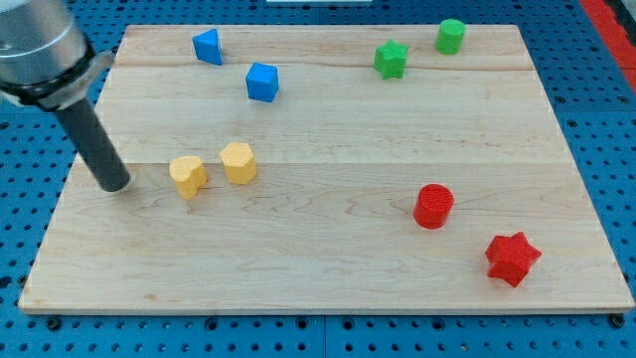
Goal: Push yellow heart diagonally below yellow hexagon
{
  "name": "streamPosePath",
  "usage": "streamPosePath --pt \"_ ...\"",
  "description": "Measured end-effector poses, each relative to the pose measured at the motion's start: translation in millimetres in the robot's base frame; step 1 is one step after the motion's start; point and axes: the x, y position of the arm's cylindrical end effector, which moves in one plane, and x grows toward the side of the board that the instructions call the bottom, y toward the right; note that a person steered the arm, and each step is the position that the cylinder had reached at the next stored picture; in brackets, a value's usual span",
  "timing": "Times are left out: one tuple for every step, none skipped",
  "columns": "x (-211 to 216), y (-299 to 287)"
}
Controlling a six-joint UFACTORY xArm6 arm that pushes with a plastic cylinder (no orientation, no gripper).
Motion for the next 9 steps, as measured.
streamPosePath --pt "-17.1 7.3" --pt "-20.8 49.4" --pt "-30.3 49.7" --pt "-33.5 89.2" --pt "-33.5 99.8" --pt "5.5 87.2" --pt "57.9 72.2" --pt "45.7 43.4" --pt "18.2 95.8"
